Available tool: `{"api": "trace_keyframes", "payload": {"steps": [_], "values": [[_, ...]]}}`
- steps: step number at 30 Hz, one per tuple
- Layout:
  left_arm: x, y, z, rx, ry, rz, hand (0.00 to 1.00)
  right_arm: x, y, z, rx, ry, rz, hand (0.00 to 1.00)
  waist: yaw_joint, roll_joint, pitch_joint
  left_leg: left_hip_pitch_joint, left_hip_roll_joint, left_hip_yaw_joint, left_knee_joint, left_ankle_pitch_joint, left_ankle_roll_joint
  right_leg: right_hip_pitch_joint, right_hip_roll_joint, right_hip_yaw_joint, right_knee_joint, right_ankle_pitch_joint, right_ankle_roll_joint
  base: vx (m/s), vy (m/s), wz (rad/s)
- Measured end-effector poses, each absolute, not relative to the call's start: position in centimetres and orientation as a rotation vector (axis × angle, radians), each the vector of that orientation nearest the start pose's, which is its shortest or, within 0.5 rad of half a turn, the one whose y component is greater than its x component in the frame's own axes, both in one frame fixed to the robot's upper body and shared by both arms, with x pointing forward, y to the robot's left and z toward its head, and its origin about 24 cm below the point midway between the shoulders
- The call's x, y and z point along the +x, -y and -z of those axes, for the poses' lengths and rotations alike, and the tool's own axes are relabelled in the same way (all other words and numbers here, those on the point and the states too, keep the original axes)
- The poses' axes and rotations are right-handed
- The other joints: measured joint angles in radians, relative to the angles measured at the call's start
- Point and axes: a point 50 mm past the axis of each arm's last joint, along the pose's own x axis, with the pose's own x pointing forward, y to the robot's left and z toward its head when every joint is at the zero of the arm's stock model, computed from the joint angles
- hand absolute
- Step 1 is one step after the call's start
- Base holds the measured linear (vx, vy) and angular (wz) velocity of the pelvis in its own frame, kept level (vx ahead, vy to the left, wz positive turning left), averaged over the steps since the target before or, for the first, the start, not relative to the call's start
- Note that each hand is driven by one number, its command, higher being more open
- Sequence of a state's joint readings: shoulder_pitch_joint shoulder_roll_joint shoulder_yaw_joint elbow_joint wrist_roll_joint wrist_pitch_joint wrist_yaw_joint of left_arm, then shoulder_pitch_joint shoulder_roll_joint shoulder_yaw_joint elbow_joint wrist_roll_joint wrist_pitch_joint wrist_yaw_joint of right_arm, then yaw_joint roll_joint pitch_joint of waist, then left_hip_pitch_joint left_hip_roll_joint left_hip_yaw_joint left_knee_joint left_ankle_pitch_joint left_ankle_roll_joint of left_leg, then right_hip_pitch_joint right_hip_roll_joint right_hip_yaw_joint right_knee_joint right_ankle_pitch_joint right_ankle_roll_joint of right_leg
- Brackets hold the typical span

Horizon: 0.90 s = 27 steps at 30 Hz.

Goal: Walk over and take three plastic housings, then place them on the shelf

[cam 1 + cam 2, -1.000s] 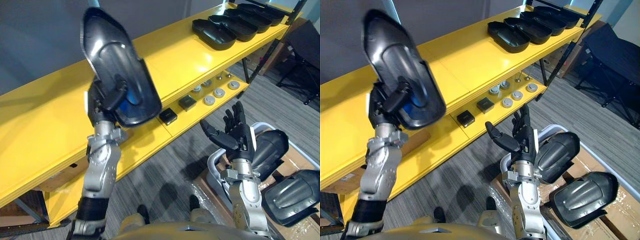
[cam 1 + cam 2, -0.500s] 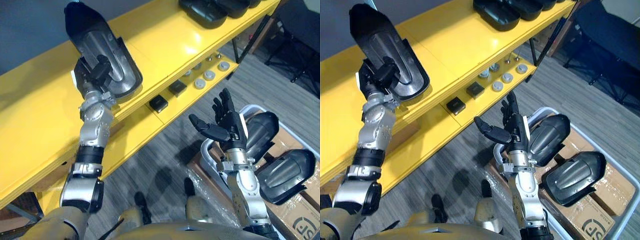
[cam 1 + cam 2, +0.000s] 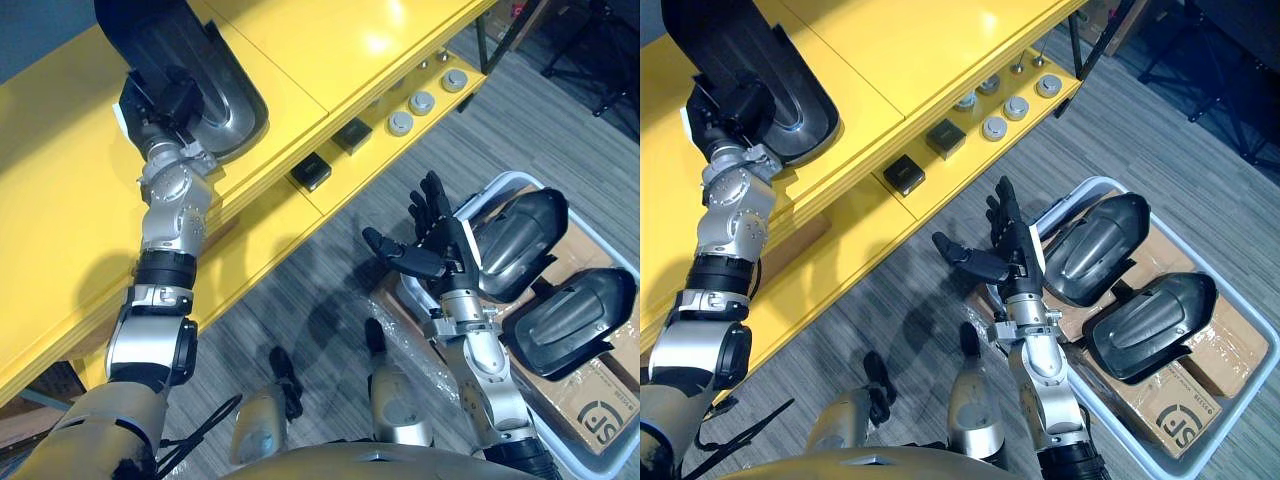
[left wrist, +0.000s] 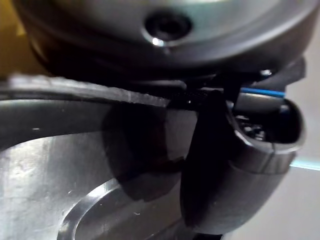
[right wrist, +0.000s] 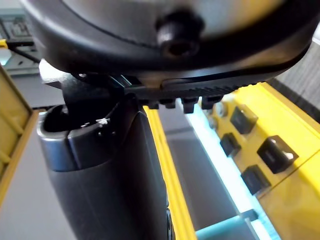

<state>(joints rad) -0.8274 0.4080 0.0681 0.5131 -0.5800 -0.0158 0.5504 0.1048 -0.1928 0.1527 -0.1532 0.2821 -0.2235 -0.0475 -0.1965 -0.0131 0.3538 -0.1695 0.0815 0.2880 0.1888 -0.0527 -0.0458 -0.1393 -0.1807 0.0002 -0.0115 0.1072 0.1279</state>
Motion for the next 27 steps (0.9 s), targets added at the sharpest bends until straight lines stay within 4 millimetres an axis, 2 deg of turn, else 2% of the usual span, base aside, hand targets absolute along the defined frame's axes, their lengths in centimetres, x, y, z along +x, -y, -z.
{"api": "trace_keyframes", "payload": {"steps": [16, 23, 27], "values": [[38.3, -23.5, -21.4, -0.365, 0.274, -0.603, 1.00, 22.8, 14.4, -6.9, 0.136, 0.219, -0.107, 1.00, -0.007, 0.004, 0.016, 0.006, -0.001, 0.000, -0.002, 0.005, 0.002, 0.001, -0.001, -0.001, 0.011, -0.001, -0.001, -0.01, 0.000, 0.00], [38.3, -23.4, -20.8, -0.385, 0.259, -0.613, 1.00, 22.3, 14.3, -6.4, 0.142, 0.195, -0.098, 1.00, -0.010, 0.004, 0.016, 0.044, -0.001, 0.002, -0.035, 0.016, 0.000, 0.026, -0.003, -0.004, 0.008, -0.002, -0.001, 0.00, 0.000, 0.00], [38.3, -23.5, -20.3, -0.316, 0.223, -0.631, 1.00, 21.8, 14.0, -5.8, 0.148, 0.172, -0.103, 1.00, -0.010, 0.003, 0.016, 0.077, -0.004, -0.003, -0.062, 0.027, -0.003, 0.058, -0.003, -0.015, -0.007, -0.002, -0.001, 0.00, -0.005, 0.03]]}}
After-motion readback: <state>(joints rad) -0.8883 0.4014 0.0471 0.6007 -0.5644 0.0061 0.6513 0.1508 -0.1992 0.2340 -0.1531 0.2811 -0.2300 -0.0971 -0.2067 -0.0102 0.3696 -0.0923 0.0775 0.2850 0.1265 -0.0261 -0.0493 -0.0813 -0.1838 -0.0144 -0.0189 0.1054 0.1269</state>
